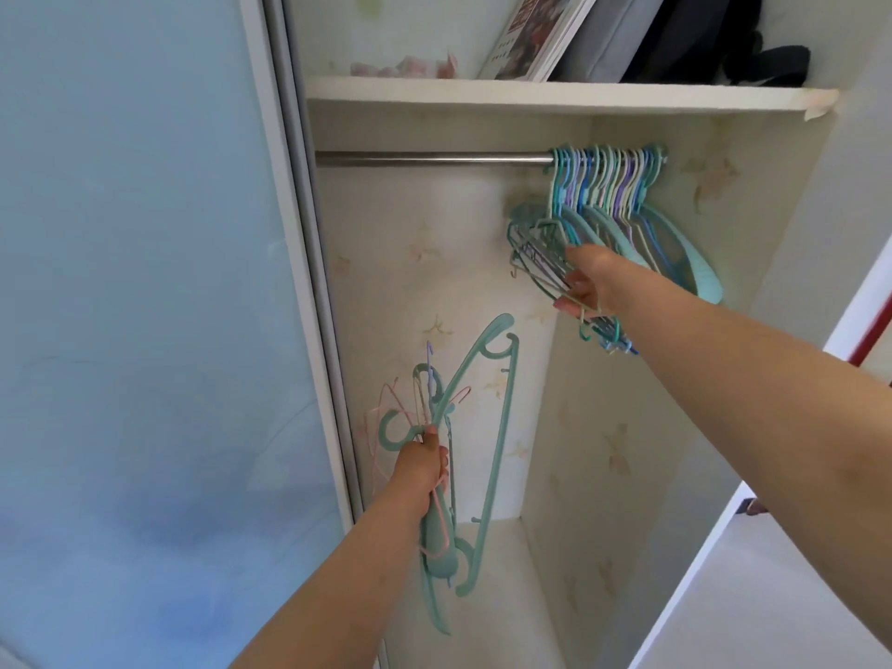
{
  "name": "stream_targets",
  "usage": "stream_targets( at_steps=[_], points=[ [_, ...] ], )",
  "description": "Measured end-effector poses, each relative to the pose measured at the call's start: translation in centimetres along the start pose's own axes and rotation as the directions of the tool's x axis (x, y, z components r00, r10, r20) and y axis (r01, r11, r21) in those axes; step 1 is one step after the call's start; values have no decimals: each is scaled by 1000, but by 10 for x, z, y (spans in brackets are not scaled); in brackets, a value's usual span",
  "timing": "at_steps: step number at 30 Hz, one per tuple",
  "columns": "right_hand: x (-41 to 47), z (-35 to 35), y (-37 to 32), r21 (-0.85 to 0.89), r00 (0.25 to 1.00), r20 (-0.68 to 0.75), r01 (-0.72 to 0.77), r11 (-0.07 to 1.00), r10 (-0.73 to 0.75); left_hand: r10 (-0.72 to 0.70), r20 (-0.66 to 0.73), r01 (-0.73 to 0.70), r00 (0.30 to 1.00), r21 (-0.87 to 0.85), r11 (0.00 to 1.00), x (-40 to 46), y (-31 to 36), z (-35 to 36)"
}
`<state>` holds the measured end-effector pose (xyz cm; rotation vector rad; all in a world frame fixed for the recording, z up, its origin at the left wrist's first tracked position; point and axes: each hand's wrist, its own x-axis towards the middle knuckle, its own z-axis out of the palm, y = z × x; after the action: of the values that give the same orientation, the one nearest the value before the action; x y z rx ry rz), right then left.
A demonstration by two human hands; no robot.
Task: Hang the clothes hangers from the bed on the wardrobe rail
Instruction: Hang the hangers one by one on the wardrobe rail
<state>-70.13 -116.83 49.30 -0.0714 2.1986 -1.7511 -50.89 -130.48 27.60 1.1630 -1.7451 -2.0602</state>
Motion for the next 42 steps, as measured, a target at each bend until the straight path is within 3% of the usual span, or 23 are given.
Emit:
stream_targets(
  at_steps=[4, 6, 11, 14, 15, 17, 20, 23, 26, 31, 37, 39, 42],
  points=[
    [-4, -3, 20, -95, 996, -52, 66, 993, -71, 45, 34, -45, 998, -17, 999, -2, -10, -6],
    [-8, -2, 42, -235, 966, -103, 208, 950, -237, 60, 34, -60, 998, 4, 998, -2, -15, -11],
    [-51, -2, 122, -455, 753, -121, 537, 710, -646, 14, 101, -11, 995, -31, 999, -11, -21, -22],
    [-73, -8, 162, -494, 645, -135, 614, 616, -752, 41, 148, -40, 988, -6, 999, -18, -26, -29],
    [-74, -10, 175, -485, 649, -137, 614, 622, -748, 46, 164, -49, 985, 12, 999, -21, -28, -31],
    [-69, -12, 202, -461, 730, -124, 557, 691, -672, 41, 201, -54, 979, 59, 997, -26, -32, -36],
    [-58, -10, 238, -453, 902, -56, 359, 816, -427, 10, 283, -46, 959, 124, 991, -38, -37, -45],
    [-46, -3, 268, -415, 989, -20, 125, 901, -147, -5, 322, -68, 947, 216, 974, -59, -35, -52],
    [-42, 3, 294, -338, 999, -48, -32, 941, 17, -4, 346, -93, 938, 265, 960, -74, -33, -62],
    [-44, 4, 304, -224, 993, -101, -89, 971, 67, 3, 445, -159, 895, 315, 936, -84, -30, -81],
    [-62, -10, 295, 103, 990, 93, -117, 988, 107, 6, 469, -213, 883, 389, 896, -94, -32, -84],
    [-64, -16, 296, 115, 992, 98, -88, 989, 77, 10, 462, -219, 887, 400, 890, -93, -37, -85],
    [-63, -24, 301, -14, 994, 96, -47, 999, 48, 32, 450, -249, 893, 432, 867, -91, -43, -83]
  ],
)
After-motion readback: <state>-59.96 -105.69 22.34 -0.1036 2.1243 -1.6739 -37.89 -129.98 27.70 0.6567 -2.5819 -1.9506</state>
